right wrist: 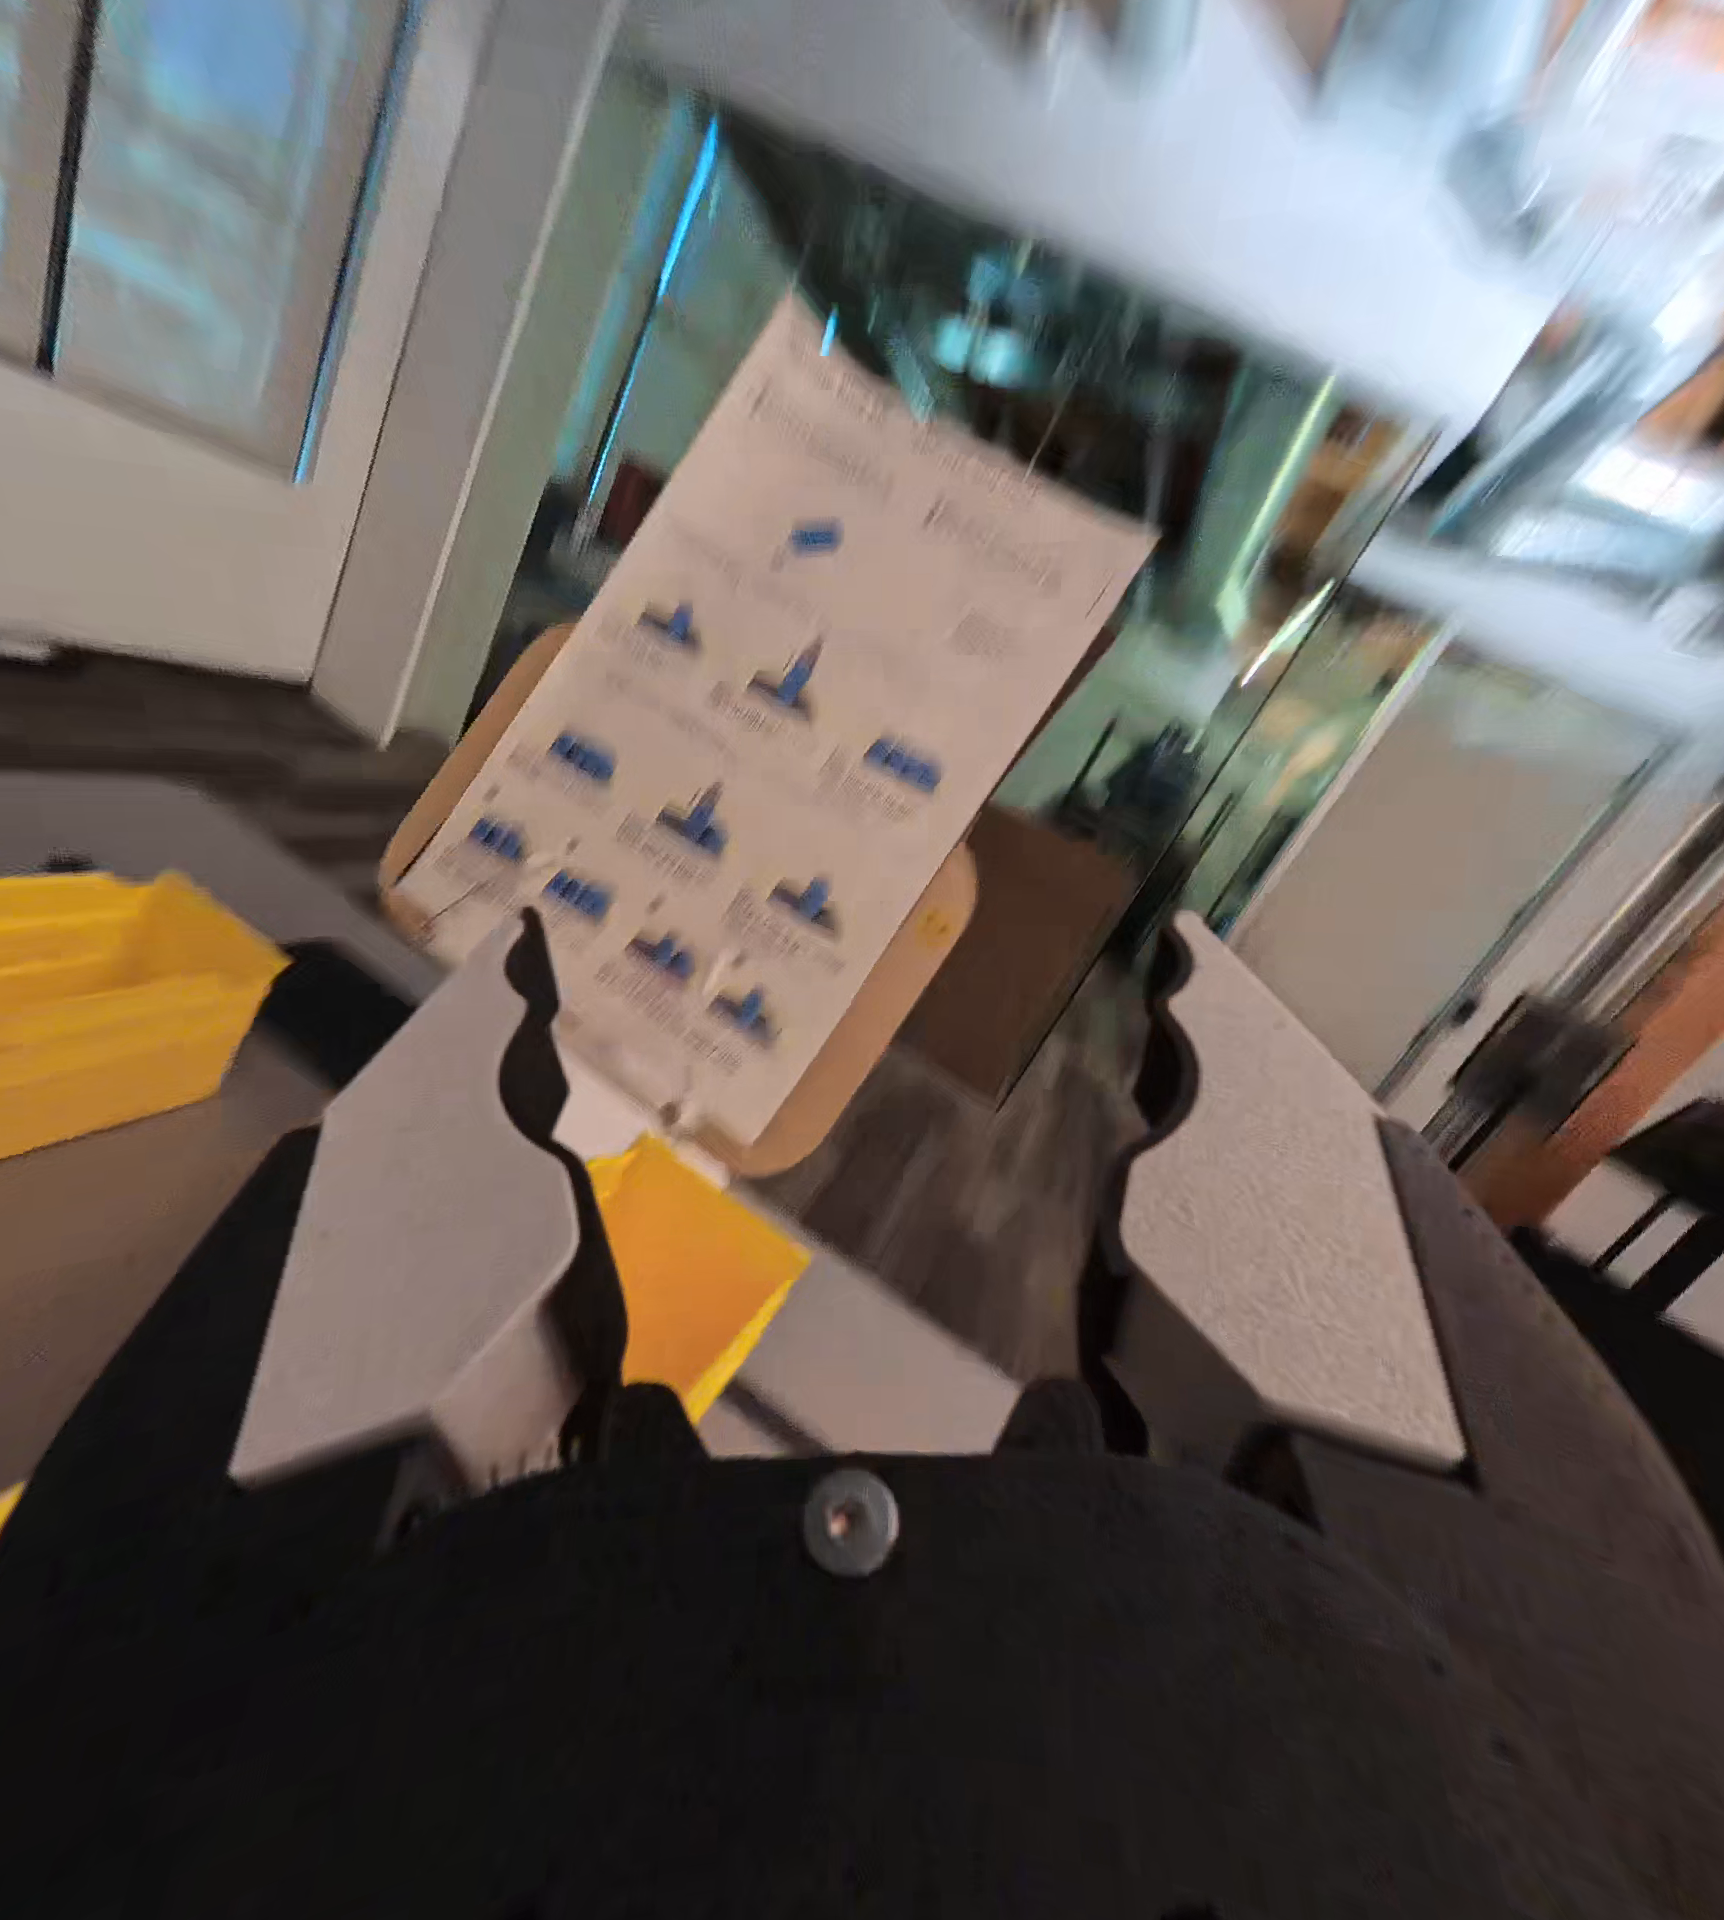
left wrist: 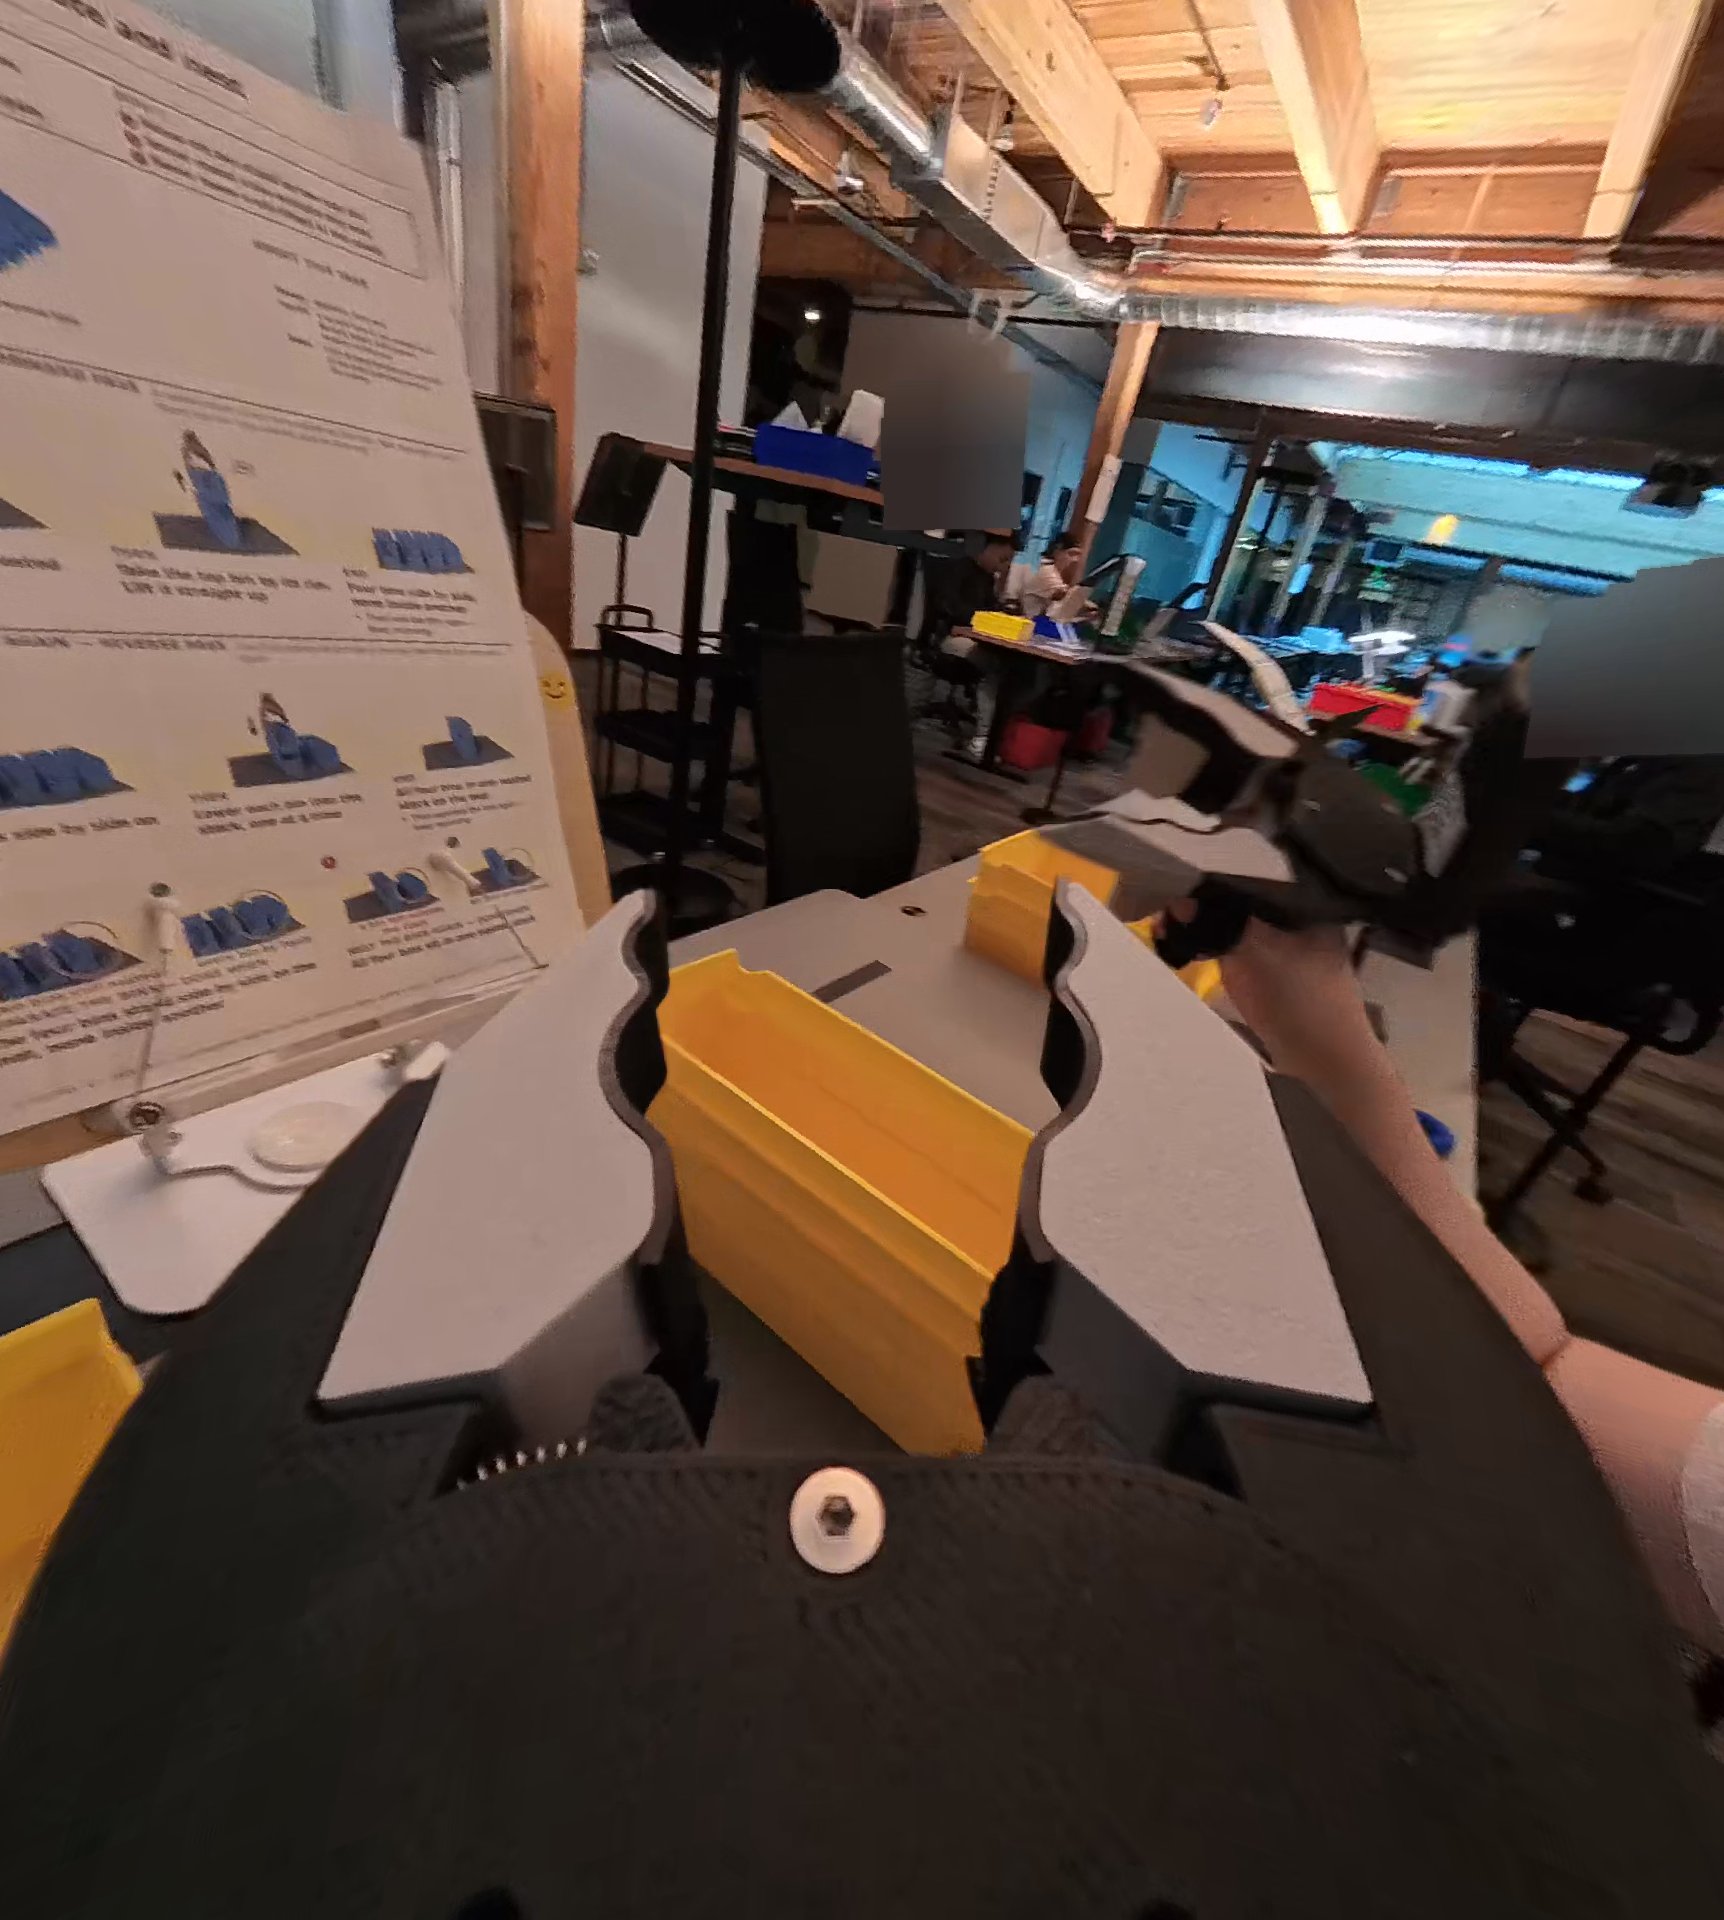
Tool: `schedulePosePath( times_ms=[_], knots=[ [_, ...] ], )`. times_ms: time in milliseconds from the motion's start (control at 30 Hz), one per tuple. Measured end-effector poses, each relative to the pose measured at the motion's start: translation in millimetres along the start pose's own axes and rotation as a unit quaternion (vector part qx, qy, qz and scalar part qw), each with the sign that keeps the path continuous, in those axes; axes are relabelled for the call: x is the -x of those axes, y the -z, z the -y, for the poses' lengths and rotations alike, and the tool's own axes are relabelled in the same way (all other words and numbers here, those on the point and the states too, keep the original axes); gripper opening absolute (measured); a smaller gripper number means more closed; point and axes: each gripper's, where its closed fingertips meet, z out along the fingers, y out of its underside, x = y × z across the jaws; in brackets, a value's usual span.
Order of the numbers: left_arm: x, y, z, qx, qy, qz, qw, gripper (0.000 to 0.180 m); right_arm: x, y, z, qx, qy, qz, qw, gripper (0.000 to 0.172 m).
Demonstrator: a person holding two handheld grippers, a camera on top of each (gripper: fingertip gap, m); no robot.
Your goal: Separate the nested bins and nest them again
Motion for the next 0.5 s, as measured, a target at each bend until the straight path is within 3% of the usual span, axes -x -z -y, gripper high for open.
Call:
schedulePosePath(
  times_ms=[67,167,267,367,433,500],
  knots=[
    [5,-4,-2,0.006,-0.01,0.03,0.999,0.078,-14,11,-10,-0.02,0.005,-0.008,1.0,0.104],
    [28,-9,-11,0.023,-0.008,0.117,0.993,0.118,-22,1,-42,0.013,-0.04,0.034,0.999,0.105],
    [46,7,-9,0.037,-0.06,0.209,0.975,0.118,-28,-4,-62,0.022,-0.093,0.051,0.994,0.104],
    [71,33,-5,0.045,-0.104,0.316,0.942,0.12,-22,-7,-70,0.024,-0.137,0.088,0.986,0.104],
    [92,46,-16,0.075,-0.094,0.367,0.922,0.125,-19,-9,-74,0.023,-0.146,0.102,0.984,0.102],
    [112,47,-37,0.099,-0.045,0.381,0.918,0.136,-12,-11,-80,0.037,-0.159,0.125,0.979,0.102]
  ],
)
